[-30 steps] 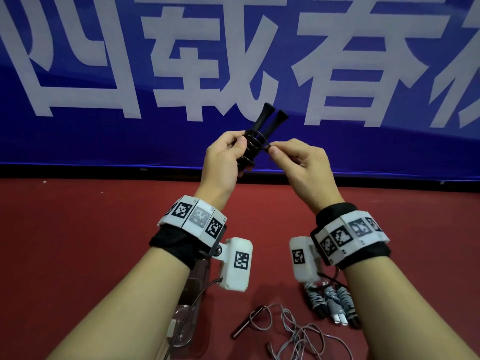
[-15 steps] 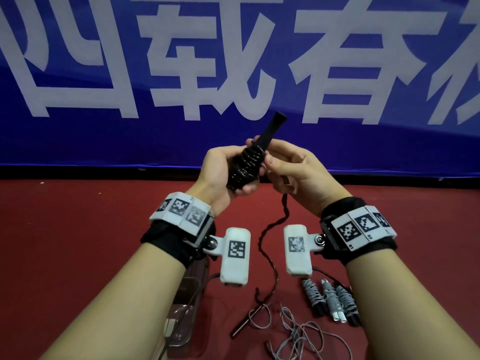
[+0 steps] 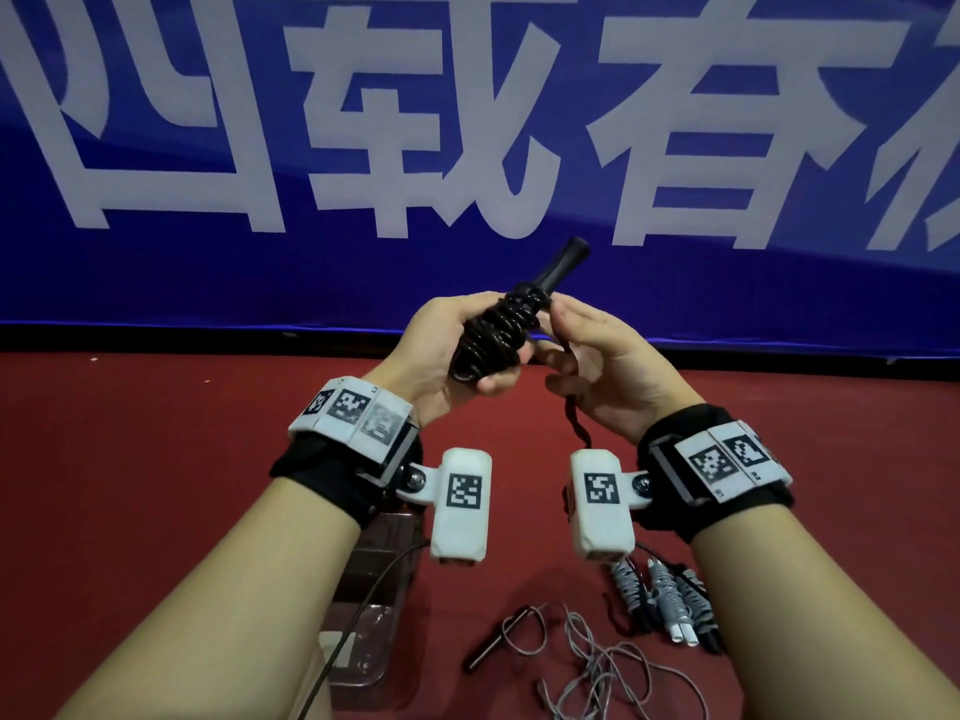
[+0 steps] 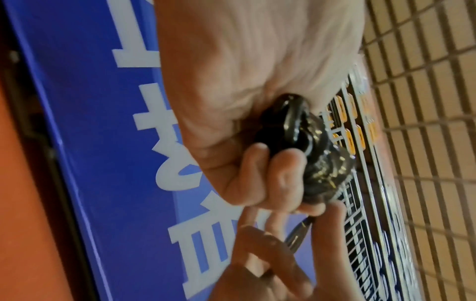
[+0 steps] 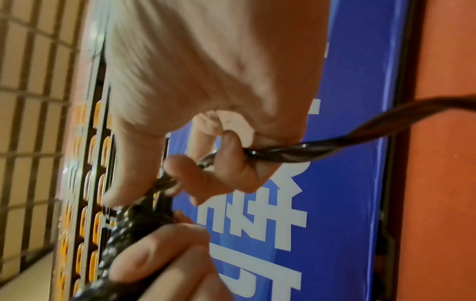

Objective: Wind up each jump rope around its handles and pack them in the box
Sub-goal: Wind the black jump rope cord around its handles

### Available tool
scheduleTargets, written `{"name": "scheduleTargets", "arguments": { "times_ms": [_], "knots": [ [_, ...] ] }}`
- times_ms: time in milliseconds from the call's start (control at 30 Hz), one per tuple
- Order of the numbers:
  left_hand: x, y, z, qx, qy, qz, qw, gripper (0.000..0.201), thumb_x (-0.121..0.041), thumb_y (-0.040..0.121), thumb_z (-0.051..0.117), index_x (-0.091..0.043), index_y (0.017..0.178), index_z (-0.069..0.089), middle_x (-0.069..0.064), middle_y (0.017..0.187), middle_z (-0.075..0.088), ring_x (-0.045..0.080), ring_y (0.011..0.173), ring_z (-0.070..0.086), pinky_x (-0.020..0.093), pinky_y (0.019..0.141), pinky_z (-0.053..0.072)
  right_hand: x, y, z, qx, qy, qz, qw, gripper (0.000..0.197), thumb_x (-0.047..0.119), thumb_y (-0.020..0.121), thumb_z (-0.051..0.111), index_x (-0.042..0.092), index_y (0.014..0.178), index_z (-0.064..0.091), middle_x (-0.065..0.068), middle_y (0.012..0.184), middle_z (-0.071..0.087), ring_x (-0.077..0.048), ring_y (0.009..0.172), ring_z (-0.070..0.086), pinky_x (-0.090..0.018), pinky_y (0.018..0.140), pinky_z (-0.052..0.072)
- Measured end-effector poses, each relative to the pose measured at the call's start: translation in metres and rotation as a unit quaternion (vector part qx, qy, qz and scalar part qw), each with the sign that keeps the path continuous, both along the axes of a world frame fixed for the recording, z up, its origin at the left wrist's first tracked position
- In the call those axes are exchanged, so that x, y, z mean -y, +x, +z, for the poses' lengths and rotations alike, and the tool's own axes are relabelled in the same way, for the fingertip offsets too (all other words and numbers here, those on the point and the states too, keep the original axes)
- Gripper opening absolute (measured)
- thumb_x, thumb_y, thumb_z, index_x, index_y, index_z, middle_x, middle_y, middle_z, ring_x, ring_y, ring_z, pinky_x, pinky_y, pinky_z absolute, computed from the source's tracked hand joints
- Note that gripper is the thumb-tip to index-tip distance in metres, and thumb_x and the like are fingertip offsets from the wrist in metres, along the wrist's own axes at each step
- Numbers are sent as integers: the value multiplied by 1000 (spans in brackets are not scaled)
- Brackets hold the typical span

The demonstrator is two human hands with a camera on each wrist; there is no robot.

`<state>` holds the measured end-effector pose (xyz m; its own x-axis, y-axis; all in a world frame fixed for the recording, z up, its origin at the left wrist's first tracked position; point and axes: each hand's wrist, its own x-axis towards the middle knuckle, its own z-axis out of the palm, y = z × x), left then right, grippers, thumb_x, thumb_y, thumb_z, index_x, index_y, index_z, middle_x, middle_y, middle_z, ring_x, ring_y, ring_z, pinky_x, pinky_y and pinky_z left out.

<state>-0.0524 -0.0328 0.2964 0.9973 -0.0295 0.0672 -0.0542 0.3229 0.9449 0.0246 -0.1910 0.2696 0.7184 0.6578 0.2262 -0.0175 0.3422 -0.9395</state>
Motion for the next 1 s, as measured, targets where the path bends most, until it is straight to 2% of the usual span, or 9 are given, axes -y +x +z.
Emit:
{"name": "scheduleTargets", "arguments": {
  "times_ms": [100,167,233,333,500,700,800,900,1000],
  "knots": [
    [4,-1,-2,-35,-75,-79,993,21,-17,93,36,-7,92,55,7,59,55,12,30,37,21,36,29,1,-5,4,45,11,28,999,34,33,92,64,22,125,67,7,134,64,-7,69,38,-26,55,13],
    [6,2,-2,-64,-84,-78,991,28,-18,98,32,-9,90,58,7,61,58,13,33,41,19,36,31,2,-4,5,50,2,-9,999,39,36,90,64,12,121,68,6,111,70,-4,59,37,-23,52,14],
    [11,9,-5,-64,15,-3,998,35,-22,102,32,-10,92,62,14,72,66,20,44,52,20,40,37,3,-2,3,32,-6,-67,997,45,42,88,64,5,113,67,8,79,65,-5,56,38,-25,54,16],
    [22,15,-11,64,173,172,968,21,-30,104,44,-16,100,59,22,91,71,31,58,64,30,44,47,1,0,-2,8,-5,-149,989,29,40,86,71,13,94,72,9,72,65,-7,54,35,-25,53,17],
    [11,23,-24,182,378,239,876,29,-64,90,61,-41,105,71,-8,71,68,19,69,67,41,62,55,-2,0,-2,-1,-36,-237,971,39,38,84,80,4,103,78,5,73,64,-8,53,37,-20,47,30],
    [-5,24,-16,109,255,197,940,24,-33,105,57,-14,110,70,13,93,74,22,65,67,35,55,50,-9,-2,-5,83,-65,-238,966,24,34,89,78,16,105,79,8,84,70,-8,63,51,-25,61,42],
    [-7,26,-16,72,175,213,959,29,-34,106,54,-10,106,69,11,92,70,24,66,65,33,54,47,-14,-1,-6,225,-79,-331,913,21,20,83,83,17,102,76,11,95,74,0,84,65,-20,77,50],
    [-3,27,-16,47,96,207,972,34,-36,105,53,-7,104,69,9,88,68,23,66,64,32,53,46,-21,-4,-12,362,-75,-387,845,14,18,84,82,17,97,78,11,89,74,-5,83,66,-19,77,50],
    [-2,26,-14,2,2,206,979,27,-31,101,55,-7,96,66,9,78,66,24,55,58,30,47,41,-22,1,-15,386,-94,-365,842,17,19,87,80,17,103,80,12,89,75,-6,86,69,-25,81,53]
  ]
}}
